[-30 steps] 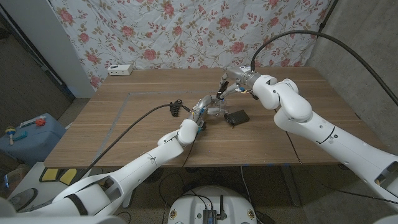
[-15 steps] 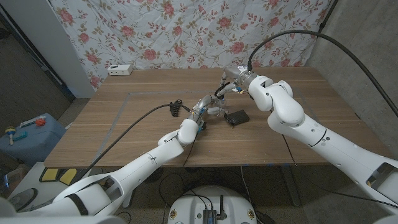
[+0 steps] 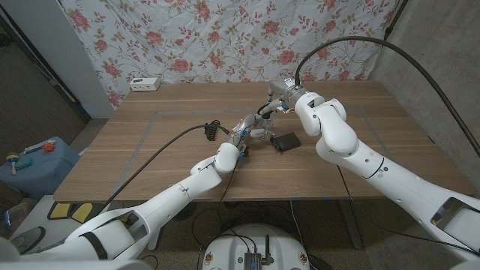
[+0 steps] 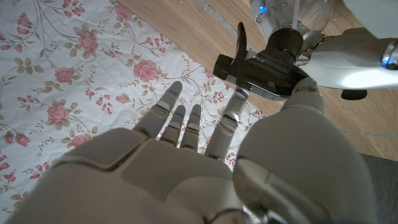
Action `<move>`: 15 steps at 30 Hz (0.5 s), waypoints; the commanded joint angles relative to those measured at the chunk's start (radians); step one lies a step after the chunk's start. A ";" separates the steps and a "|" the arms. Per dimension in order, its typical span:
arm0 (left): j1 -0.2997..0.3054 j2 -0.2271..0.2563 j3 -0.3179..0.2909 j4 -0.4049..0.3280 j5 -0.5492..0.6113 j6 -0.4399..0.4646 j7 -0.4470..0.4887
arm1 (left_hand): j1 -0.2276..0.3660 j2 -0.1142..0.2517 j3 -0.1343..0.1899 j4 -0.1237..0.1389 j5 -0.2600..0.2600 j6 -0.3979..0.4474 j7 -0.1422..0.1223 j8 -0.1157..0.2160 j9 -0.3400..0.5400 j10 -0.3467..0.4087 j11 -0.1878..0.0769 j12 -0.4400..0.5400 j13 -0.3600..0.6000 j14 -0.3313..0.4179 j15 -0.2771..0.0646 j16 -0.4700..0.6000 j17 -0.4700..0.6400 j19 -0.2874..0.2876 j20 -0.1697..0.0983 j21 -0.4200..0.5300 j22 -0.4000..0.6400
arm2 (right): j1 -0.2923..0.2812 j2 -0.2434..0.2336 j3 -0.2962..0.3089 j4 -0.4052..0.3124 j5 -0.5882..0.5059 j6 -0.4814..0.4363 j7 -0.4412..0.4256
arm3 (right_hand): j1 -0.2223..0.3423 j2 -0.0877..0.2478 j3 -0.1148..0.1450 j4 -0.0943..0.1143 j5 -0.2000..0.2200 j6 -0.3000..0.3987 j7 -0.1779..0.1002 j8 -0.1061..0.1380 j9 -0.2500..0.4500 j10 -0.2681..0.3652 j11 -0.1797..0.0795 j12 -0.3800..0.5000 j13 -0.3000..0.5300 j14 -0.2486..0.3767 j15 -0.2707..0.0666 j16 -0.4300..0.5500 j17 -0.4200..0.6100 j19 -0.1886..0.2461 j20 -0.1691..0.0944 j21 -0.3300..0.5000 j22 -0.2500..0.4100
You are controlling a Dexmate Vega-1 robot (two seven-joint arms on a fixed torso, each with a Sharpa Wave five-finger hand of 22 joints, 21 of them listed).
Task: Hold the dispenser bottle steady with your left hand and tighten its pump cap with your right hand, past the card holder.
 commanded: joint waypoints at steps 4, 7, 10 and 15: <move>-0.006 -0.004 0.000 0.012 -0.003 -0.003 0.000 | -0.120 0.169 0.123 0.114 0.001 0.188 0.007 0.005 0.001 0.010 -0.001 0.007 0.003 0.000 -0.046 0.006 0.002 -0.002 -0.046 0.004 0.003 | -0.015 0.073 -0.016 0.041 -0.156 -0.036 0.048 | -0.060 0.045 -0.005 0.020 -0.006 0.039 0.014 0.003 0.003 0.039 0.001 0.012 -0.001 0.041 -0.012 0.011 0.000 0.031 -0.002 0.008 0.001; -0.007 -0.005 0.000 0.012 -0.004 -0.002 0.000 | -0.120 0.169 0.122 0.115 0.000 0.188 0.008 0.005 0.001 0.008 -0.002 0.006 0.003 -0.001 -0.047 0.007 0.003 -0.002 -0.046 0.004 0.003 | -0.020 0.091 -0.015 0.049 -0.176 -0.042 0.053 | -0.063 0.051 -0.006 0.023 -0.007 0.056 0.018 0.005 0.003 0.057 0.005 0.015 -0.001 0.053 -0.013 0.012 -0.001 0.040 0.000 0.008 0.001; -0.007 -0.006 0.001 0.012 -0.005 0.001 -0.002 | -0.119 0.169 0.122 0.115 0.000 0.188 0.008 0.005 0.001 0.010 -0.001 0.007 0.003 0.000 -0.048 0.007 0.003 -0.001 -0.046 0.004 0.003 | -0.023 0.106 -0.013 0.055 -0.191 -0.047 0.066 | -0.067 0.063 -0.005 0.028 -0.010 0.077 0.026 0.007 0.003 0.077 0.004 0.018 -0.001 0.068 -0.015 0.015 -0.001 0.051 -0.001 0.008 0.001; -0.007 -0.007 0.002 0.011 -0.006 0.004 -0.003 | -0.119 0.169 0.122 0.116 0.000 0.190 0.009 0.006 0.001 0.010 -0.001 0.007 0.003 0.001 -0.048 0.007 0.003 -0.002 -0.046 0.004 0.003 | -0.028 0.130 -0.016 0.064 -0.226 -0.053 0.085 | -0.069 0.070 -0.006 0.030 -0.013 0.101 0.033 0.010 0.003 0.089 0.006 0.016 -0.002 0.085 -0.021 0.015 -0.002 0.066 -0.003 0.009 0.002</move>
